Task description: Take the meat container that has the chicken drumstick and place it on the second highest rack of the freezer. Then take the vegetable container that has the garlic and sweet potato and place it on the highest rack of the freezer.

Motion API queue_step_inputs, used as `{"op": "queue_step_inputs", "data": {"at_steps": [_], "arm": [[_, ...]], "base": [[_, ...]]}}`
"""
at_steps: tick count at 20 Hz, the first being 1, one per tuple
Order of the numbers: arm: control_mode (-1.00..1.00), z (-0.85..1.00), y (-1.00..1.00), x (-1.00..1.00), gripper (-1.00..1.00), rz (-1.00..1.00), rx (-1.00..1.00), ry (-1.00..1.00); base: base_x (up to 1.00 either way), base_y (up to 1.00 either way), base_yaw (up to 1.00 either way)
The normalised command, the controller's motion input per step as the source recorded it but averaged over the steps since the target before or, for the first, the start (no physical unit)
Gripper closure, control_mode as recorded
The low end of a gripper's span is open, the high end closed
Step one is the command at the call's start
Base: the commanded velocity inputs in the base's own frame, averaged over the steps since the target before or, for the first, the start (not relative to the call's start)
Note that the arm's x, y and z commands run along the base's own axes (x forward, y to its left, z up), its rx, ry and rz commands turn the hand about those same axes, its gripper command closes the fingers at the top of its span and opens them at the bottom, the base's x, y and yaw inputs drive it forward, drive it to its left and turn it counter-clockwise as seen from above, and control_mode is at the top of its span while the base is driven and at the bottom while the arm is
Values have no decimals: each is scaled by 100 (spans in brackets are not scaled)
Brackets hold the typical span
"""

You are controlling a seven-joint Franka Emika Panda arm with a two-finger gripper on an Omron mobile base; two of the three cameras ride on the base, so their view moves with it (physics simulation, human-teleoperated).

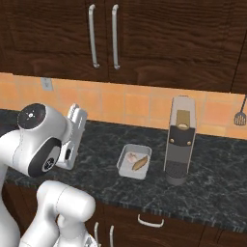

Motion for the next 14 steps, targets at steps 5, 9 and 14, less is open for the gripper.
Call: {"op": "queue_step_inputs", "data": {"at_steps": [5, 9, 14], "arm": [[100, 0, 0, 0, -100, 0, 0, 0], [-100, -18, -58, 22, -100, 0, 4, 7], [-100, -40, -95, 59, -100, 0, 1, 13]], "base": [[0, 0, 0], [0, 0, 0], [0, 0, 0]]}}
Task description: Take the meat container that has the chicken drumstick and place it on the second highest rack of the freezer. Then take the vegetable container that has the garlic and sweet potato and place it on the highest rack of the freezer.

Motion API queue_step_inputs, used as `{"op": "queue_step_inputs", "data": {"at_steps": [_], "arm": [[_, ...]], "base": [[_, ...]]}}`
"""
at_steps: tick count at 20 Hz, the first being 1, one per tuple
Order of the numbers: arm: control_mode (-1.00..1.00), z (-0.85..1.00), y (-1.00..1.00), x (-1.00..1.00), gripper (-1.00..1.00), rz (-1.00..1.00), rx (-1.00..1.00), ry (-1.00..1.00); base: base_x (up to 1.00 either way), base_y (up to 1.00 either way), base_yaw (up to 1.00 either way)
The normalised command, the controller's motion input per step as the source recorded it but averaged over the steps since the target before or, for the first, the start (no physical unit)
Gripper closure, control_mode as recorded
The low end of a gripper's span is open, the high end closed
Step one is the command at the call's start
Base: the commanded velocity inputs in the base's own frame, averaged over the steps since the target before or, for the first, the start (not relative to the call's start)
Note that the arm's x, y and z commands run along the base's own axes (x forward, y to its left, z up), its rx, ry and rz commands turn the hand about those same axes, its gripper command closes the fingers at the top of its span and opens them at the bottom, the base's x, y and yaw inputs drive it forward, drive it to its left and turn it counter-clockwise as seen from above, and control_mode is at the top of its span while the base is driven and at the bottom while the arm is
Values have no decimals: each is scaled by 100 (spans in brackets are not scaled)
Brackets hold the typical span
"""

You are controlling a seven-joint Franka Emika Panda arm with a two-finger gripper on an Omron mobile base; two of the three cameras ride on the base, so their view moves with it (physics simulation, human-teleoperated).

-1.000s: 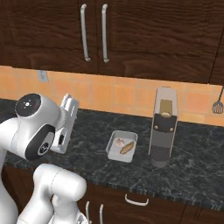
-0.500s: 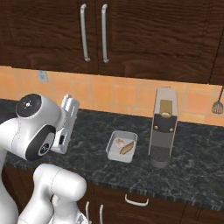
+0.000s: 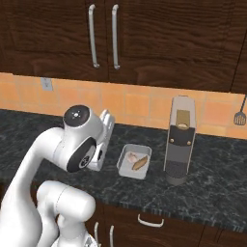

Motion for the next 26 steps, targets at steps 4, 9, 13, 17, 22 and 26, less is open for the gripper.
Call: {"op": "queue_step_inputs", "data": {"at_steps": [4, 9, 13, 17, 22, 26], "arm": [[-100, -43, -98, 82, -100, 8, 2, 25], [-100, -65, -72, 79, -100, 17, 1, 43], [-100, -49, -19, 17, -100, 24, 23, 6], [-100, -46, -8, 40, -100, 9, 19, 20], [-100, -39, 14, 20, -100, 0, 0, 3], [-100, -40, 30, 1, -100, 0, -5, -3]], "base": [[0, 0, 0], [0, 0, 0], [0, 0, 0], [0, 0, 0], [0, 0, 0], [0, 0, 0]]}}
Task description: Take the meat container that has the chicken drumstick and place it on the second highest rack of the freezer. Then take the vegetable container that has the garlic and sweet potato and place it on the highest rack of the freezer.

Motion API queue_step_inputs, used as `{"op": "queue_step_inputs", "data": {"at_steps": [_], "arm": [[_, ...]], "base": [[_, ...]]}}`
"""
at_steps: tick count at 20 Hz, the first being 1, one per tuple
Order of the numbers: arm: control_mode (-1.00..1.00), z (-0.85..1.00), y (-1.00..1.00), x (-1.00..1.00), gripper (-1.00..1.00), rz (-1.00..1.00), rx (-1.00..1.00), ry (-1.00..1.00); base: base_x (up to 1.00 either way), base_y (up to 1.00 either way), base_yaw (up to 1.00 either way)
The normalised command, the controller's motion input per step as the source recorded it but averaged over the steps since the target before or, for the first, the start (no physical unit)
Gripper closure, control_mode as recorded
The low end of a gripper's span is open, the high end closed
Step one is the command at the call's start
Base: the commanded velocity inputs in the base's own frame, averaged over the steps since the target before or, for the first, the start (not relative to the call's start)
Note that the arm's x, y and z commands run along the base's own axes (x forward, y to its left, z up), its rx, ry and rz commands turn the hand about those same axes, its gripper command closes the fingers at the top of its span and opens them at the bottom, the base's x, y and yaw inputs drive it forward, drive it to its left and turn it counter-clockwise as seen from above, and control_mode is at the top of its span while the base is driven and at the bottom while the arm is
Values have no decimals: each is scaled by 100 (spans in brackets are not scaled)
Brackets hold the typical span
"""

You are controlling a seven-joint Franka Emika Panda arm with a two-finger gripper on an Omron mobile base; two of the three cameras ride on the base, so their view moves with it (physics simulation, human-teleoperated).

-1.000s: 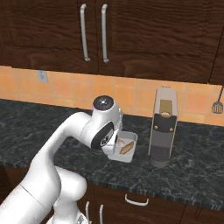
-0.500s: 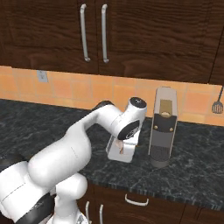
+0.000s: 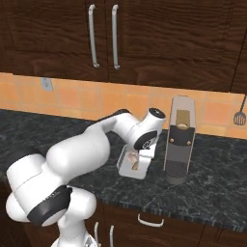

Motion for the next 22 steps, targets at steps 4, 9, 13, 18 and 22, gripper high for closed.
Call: {"op": "queue_step_inputs", "data": {"at_steps": [4, 9, 13, 18, 22], "arm": [[-100, -63, 40, 0, -100, 0, -11, 0], [-100, -52, 5, 5, -100, -2, -7, 0], [-100, -38, -1, 22, -100, 0, -1, 0], [-100, -32, 0, 26, -100, 0, 0, 0], [-100, -33, 0, 7, -100, 0, 0, 1]], "base": [[0, 0, 0], [0, 0, 0], [0, 0, 0], [0, 0, 0], [0, 0, 0]]}}
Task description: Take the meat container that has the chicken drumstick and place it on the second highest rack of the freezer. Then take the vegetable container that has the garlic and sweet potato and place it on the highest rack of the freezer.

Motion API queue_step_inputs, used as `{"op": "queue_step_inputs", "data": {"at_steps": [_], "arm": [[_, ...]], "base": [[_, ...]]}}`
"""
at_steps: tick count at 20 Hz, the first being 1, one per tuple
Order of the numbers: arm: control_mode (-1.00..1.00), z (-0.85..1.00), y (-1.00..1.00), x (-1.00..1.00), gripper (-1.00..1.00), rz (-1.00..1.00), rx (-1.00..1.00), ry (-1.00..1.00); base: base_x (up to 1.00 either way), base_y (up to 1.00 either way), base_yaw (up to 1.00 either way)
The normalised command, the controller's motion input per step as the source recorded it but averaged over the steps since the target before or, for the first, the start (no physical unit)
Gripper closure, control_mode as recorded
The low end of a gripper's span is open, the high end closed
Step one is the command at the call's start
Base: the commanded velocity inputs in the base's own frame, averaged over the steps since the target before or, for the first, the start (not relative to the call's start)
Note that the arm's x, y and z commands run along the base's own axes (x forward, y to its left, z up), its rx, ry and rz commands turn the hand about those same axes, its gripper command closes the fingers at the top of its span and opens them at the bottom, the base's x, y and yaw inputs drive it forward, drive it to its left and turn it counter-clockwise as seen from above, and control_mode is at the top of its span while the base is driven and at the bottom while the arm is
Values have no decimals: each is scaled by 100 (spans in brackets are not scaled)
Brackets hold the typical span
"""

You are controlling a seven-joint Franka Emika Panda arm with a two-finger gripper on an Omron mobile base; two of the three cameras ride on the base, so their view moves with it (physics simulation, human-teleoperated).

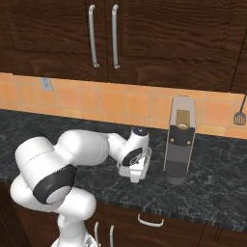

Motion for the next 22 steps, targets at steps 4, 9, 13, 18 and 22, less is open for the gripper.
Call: {"op": "queue_step_inputs", "data": {"at_steps": [4, 9, 13, 18, 22], "arm": [[-100, -42, 2, 0, -100, 0, 0, 10], [-100, -19, 1, -9, -100, 0, 0, 0], [-100, 0, 0, -16, -100, 0, 0, -5], [-100, -1, 0, -14, -100, 0, 0, 2], [-100, 0, 0, -4, -100, 0, 0, 18]], "base": [[0, 0, 0], [0, 0, 0], [0, 0, 0], [0, 0, 0], [0, 0, 0]]}}
